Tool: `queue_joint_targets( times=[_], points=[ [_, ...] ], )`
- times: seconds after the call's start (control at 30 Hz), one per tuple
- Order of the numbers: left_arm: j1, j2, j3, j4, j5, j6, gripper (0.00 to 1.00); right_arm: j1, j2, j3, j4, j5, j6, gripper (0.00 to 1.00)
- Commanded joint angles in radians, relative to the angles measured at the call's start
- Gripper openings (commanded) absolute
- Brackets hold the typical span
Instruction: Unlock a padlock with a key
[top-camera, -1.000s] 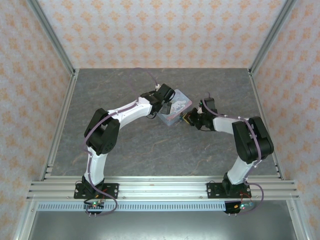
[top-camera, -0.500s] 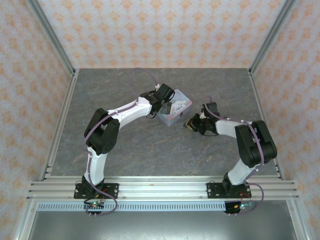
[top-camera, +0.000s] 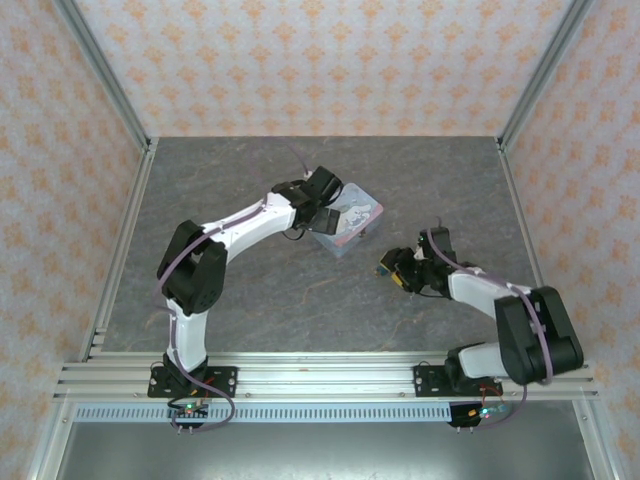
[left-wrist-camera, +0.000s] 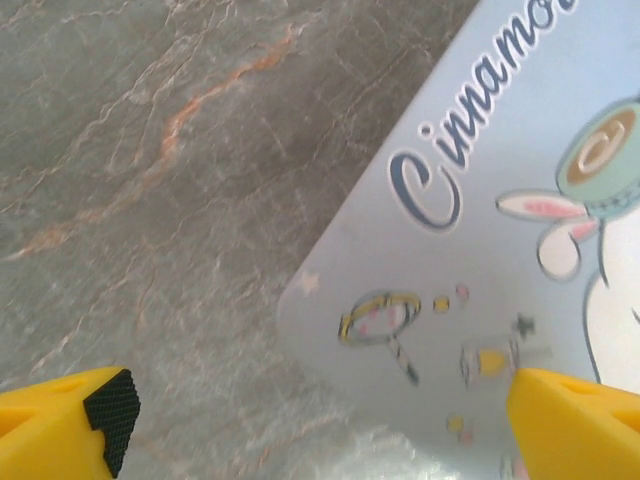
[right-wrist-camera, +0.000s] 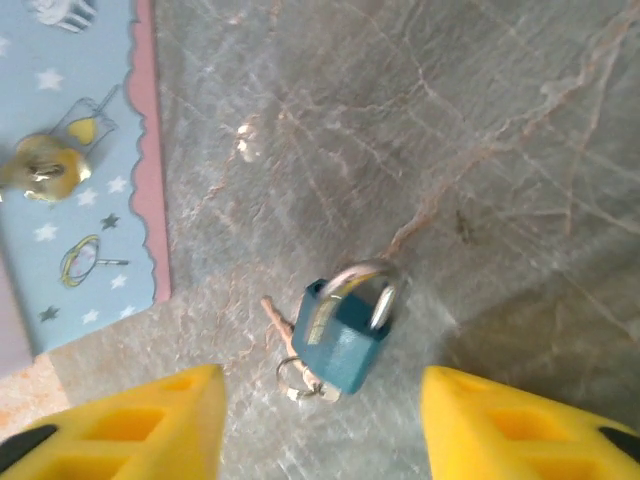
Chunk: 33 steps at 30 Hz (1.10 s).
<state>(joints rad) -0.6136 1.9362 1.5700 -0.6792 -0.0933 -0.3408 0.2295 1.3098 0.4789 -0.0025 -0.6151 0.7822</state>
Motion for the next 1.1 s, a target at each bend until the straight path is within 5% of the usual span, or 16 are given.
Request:
queue_joint_targets(
  times=[0.0, 0.1, 0.33, 0.47, 0.67, 0.8, 1.07],
  points=[
    [0.0, -0.141, -0.014, -0.072, -0.003, -0.014, 0.98, -0.01, -0.118, 0.015, -0.12, 0.051, 0.001, 0.77],
    [0.013, -0.242, -0.045, -0.071, -0.03, -0.032, 1.0, -0.027, -0.235, 0.063, -0.207, 0.07, -0.006, 0.99],
    [0.128, -0.48, -0.147, -0.041, -0.125, -0.079, 1.0, -0.107, -0.301, 0.302, -0.415, 0.226, -0.124, 0.99],
    [0.235, -0.586, -0.255, 0.037, -0.194, -0.065, 1.0, -0.121, -0.275, 0.422, -0.469, 0.518, -0.248, 0.99],
    [0.277, -0.74, -0.573, 0.42, -0.461, 0.132, 1.0, -0.122, -0.225, 0.365, -0.219, 0.885, -0.552, 0.99],
    [0.369, -0.788, -0.781, 0.641, -0.454, 0.183, 1.0, -0.123, -0.16, 0.244, 0.019, 0.987, -0.675, 0.99],
    [0.536, -0.738, -1.051, 1.008, -0.363, 0.21, 1.0, -0.145, -0.016, 0.004, 0.472, 0.951, -0.72, 0.99]
  ],
)
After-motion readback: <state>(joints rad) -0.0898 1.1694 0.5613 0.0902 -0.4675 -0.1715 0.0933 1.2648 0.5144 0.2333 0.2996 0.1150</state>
